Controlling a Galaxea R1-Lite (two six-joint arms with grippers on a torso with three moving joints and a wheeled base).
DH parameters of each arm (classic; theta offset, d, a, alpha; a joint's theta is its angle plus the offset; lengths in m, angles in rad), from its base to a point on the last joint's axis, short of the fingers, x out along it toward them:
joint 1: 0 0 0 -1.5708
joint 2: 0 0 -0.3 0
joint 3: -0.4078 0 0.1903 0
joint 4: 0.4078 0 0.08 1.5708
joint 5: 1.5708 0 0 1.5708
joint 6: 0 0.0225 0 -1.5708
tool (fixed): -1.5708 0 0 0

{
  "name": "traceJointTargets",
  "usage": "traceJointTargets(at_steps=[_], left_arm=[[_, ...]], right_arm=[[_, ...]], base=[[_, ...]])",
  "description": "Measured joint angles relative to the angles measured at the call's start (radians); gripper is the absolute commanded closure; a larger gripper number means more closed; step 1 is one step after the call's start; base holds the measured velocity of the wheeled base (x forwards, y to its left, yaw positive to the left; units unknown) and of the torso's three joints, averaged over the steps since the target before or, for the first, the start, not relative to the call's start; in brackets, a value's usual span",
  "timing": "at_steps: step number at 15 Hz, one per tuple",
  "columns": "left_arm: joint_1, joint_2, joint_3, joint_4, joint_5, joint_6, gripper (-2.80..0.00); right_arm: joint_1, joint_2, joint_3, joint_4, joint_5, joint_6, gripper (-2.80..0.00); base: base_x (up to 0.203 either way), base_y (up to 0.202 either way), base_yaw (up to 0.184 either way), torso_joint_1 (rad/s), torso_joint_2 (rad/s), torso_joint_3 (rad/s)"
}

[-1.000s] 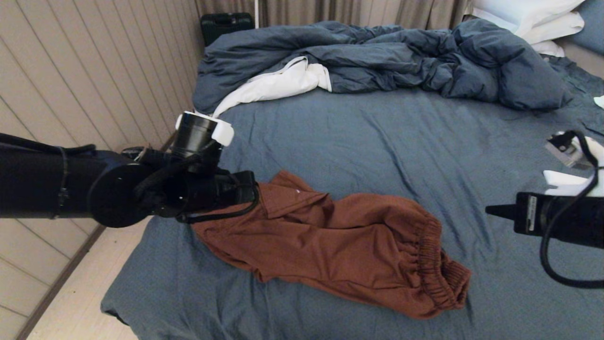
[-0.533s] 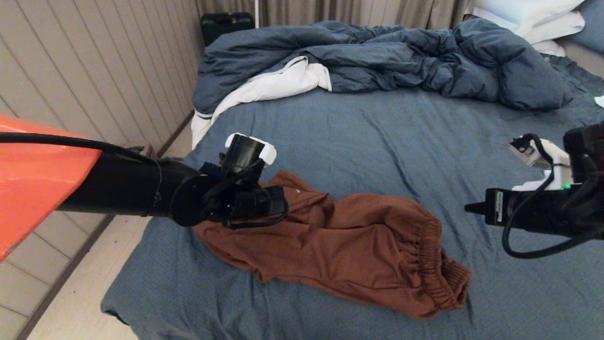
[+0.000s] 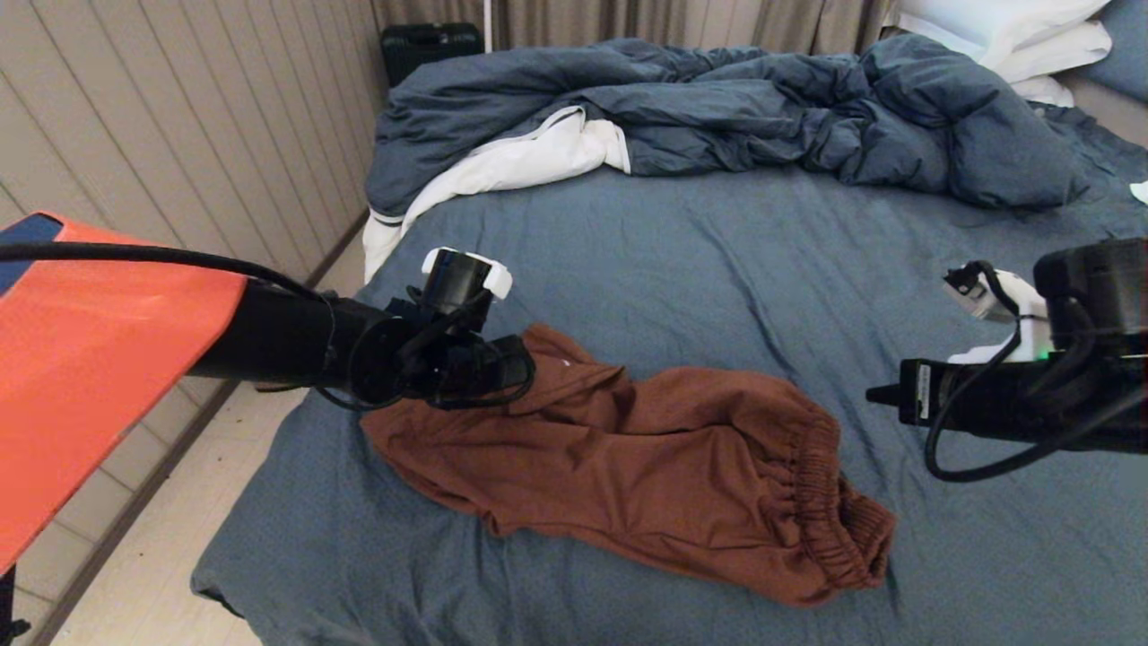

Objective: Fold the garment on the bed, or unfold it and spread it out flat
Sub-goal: Unford the brown shorts

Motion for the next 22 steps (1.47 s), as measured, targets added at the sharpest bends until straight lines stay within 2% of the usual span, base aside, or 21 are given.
traceJointTargets(at_steps=[7,15,16,17,22], left_arm=[[0.004,0.070,-0.096,0.010,-0.001,-0.002,-2.80],[-0.002,0.103,-0.215,0.084,-0.005,-0.001,-2.80],[-0.002,0.111,-0.230,0.095,-0.010,-0.002,-0.25],[-0.003,0.116,-0.239,0.097,-0.022,-0.004,0.00],[-0.006,0.123,-0.243,0.098,-0.025,-0.002,0.00]], right_arm=[[-0.002,0.022,-0.005,0.000,-0.001,0.001,0.00],[-0.003,0.039,-0.005,0.000,-0.003,0.003,0.00],[-0.003,0.041,-0.005,0.000,-0.003,0.003,0.00],[-0.003,0.043,-0.005,0.000,-0.003,0.003,0.00],[-0.003,0.047,-0.008,0.000,-0.003,0.003,0.00]], base=[[0.000,0.000,0.000,0.000,0.00,0.000],[0.000,0.000,0.000,0.000,0.00,0.000],[0.000,0.000,0.000,0.000,0.00,0.000],[0.000,0.000,0.000,0.000,0.00,0.000],[0.000,0.000,0.000,0.000,0.00,0.000]])
